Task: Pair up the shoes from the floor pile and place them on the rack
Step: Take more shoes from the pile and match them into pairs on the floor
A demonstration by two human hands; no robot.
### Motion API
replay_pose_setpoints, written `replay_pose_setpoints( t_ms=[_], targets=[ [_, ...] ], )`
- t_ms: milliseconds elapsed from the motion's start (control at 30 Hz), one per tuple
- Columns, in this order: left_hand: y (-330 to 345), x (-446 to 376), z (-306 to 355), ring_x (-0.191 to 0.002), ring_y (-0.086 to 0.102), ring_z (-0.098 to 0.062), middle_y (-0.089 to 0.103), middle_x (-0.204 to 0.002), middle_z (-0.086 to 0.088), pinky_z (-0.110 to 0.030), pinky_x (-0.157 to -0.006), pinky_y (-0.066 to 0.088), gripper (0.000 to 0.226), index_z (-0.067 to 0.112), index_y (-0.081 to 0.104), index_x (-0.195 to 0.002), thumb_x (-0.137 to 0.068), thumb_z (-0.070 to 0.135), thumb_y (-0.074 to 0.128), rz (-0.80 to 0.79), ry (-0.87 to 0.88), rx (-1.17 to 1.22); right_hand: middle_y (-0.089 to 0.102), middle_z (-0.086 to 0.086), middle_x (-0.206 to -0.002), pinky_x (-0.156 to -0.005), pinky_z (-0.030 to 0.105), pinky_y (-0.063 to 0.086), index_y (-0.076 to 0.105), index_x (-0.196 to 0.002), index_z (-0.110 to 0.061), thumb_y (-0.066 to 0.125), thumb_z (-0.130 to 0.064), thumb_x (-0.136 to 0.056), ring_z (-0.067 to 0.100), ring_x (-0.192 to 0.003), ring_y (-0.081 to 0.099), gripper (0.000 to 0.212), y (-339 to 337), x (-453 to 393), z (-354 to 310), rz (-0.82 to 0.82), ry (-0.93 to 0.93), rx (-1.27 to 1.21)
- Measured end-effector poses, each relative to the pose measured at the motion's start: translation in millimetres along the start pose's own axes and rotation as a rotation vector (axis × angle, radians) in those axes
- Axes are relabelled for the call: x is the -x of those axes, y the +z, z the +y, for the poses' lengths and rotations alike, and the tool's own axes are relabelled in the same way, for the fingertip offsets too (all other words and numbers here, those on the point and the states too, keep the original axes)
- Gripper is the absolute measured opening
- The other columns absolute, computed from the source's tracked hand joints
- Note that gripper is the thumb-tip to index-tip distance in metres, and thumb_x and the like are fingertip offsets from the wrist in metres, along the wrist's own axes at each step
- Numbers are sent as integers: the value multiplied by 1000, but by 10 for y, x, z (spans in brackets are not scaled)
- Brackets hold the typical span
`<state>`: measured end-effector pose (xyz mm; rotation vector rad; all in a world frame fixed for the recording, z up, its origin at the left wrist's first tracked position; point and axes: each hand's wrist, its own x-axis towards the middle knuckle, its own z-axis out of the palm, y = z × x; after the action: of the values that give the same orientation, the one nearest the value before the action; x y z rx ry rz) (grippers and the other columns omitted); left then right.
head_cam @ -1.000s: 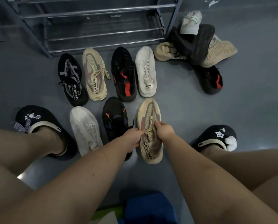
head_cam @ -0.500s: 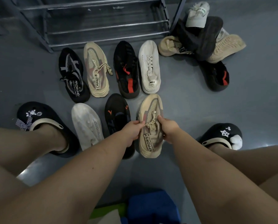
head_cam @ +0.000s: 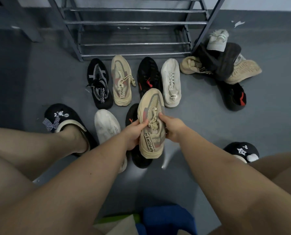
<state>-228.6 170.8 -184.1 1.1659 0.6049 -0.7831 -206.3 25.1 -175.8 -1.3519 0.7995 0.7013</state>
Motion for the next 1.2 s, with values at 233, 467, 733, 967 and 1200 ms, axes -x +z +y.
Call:
replay_pose_setpoints(
  t_ms=[233,467,733,967,1200],
  targets=[
    [-506,29,319,-94,65,-24,63,-119,-12,-37,-75,53,35,18,48,-132,-98,25,47,19,96,96,67,5,-95,-69,31,53,59,-118,-9,54,-31,-95,18,-81,63,32,623,-17,-361,-110,-60,45],
    [-998,-182,869,-90,66,-23,67,-109,-12,-36,-78,53,37,12,50,-133,-97,19,48,100,176,91,66,13,-121,-87,41,53,57,-127,-7,52,-29,-96,29,-110,63,38,1216,-239,-726,-122,-95,4],
    [-1382,-606,1377,-100,67,-28,68,-115,-9,-48,-95,50,39,19,55,-132,-93,23,57,228,217,70,68,7,-107,-84,38,55,56,-126,-10,54,-34,-95,22,-91,65,40,1560,-696,-1088,-98,-105,32],
    [-1497,-998,1470,-104,64,-23,67,-118,-2,-46,-98,48,43,27,53,-133,-91,30,60,410,211,131,62,6,-95,-70,31,48,53,-125,-11,53,-49,-90,19,-77,58,51,1384,-1164,-1083,90,-62,346],
    [-1686,-1070,1444,-116,58,-18,60,-129,-1,-39,-105,43,51,21,48,-138,-90,31,61,601,219,36,52,12,-94,-75,37,45,47,-129,0,45,-39,-97,26,-73,52,50,1499,-1417,-915,53,55,547]
  ],
)
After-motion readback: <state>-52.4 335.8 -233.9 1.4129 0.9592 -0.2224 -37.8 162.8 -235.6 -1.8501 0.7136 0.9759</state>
